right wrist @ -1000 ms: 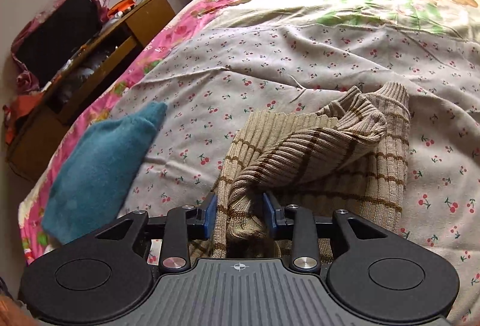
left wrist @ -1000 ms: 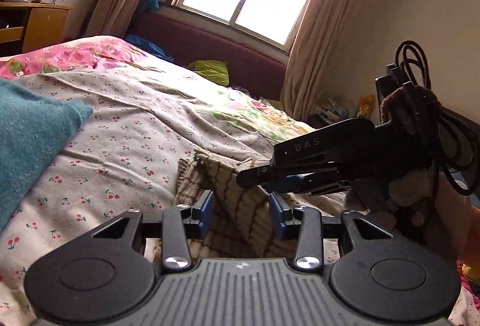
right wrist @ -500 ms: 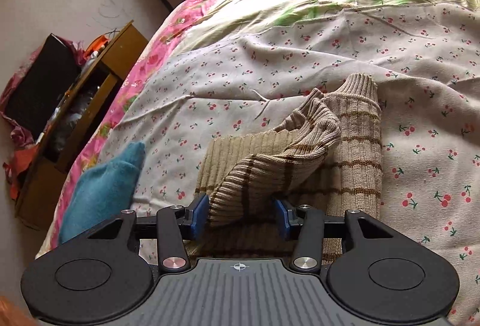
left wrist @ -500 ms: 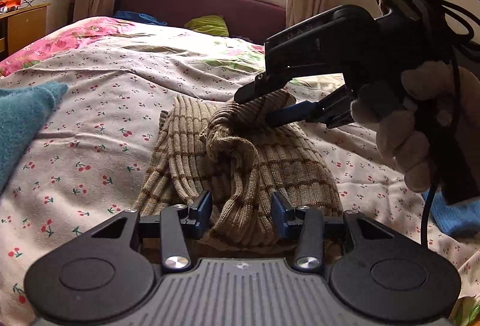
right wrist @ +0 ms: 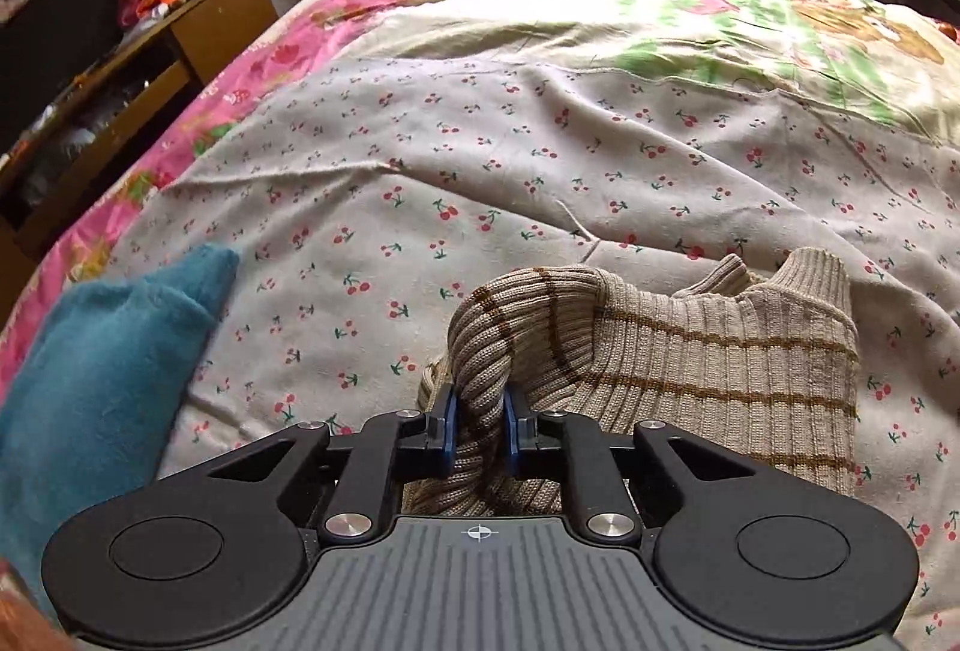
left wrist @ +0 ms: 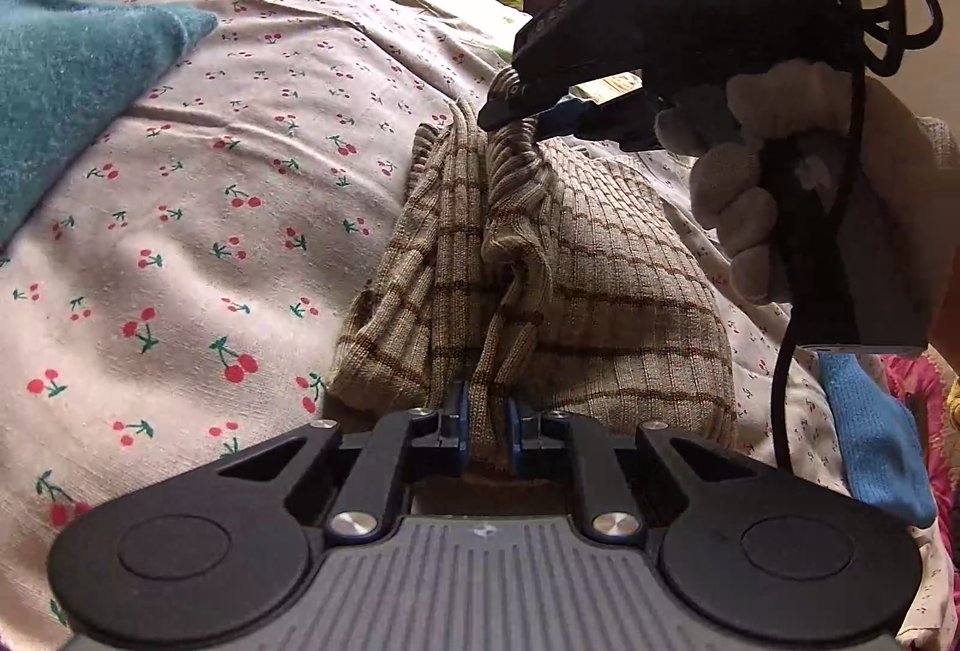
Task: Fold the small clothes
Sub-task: 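Grasp the folded sweater with the left gripper while the right gripper holds it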
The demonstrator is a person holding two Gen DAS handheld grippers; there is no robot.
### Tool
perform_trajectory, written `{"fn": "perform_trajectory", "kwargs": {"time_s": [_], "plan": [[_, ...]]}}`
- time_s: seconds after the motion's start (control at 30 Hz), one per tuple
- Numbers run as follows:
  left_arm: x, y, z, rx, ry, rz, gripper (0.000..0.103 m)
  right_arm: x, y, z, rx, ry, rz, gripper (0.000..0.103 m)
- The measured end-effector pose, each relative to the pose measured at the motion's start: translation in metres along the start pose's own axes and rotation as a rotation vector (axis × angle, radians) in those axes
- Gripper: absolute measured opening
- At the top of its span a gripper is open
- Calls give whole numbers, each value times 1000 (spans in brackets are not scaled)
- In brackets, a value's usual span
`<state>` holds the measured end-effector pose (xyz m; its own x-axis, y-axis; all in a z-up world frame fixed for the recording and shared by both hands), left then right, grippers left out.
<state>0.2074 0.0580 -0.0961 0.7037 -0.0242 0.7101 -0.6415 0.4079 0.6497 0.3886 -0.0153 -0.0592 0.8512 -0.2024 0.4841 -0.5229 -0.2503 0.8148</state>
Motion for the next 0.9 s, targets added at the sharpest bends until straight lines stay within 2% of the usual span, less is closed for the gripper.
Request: {"fn": "perform_trajectory", "kwargs": {"time_s": [0.1, 0.17, 0.23, 0.27, 0.37, 0.43, 0.47, 0.53, 0.63, 0.9], "plan": [[0, 1, -3, -15, 23, -3, 28, -3, 4, -7, -49, 55, 3, 24], [0, 4, -6, -25, 41, -1, 29, -4, 10, -10, -47, 76, -2, 37], [1, 5, -5, -34, 46, -3, 29, -8, 13, -16, -33, 103, -34, 54], [1, 5, -5, -30, 40, -3, 29, -12, 11, -22, -39, 143, -44, 57], [1, 3, -2, -2, 0, -5, 29, -21, -3, -30, -134, 250, -24, 51], [-1, 2, 2, 22, -38, -10, 29, -26, -12, -31, -195, 318, -4, 31], [-1, 2, 3, 27, -48, -10, 29, -27, -13, -29, -212, 327, 1, 29], [-1, 5, 4, 27, -63, -2, 28, -25, -8, -25, -189, 292, -1, 17], [2, 13, 2, 16, -50, 29, 25, -17, 9, -19, -158, 250, 4, 12], [12, 30, -7, 6, 2, 101, 23, -2, 36, -6, -70, 135, 23, 11]]}}
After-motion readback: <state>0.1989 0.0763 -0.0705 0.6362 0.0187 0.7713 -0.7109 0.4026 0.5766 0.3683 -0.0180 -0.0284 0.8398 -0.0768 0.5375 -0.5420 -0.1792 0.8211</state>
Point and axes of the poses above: each gripper's, at about its wrist camera, not at the fingertips, and y roughly against the way its jaws point, z to its right, x to its top, the point moved 8 cm from there along -y, roughly the way its jaws point, and after that the axes turned 15 degrees about -y, right-handed, at the moved point
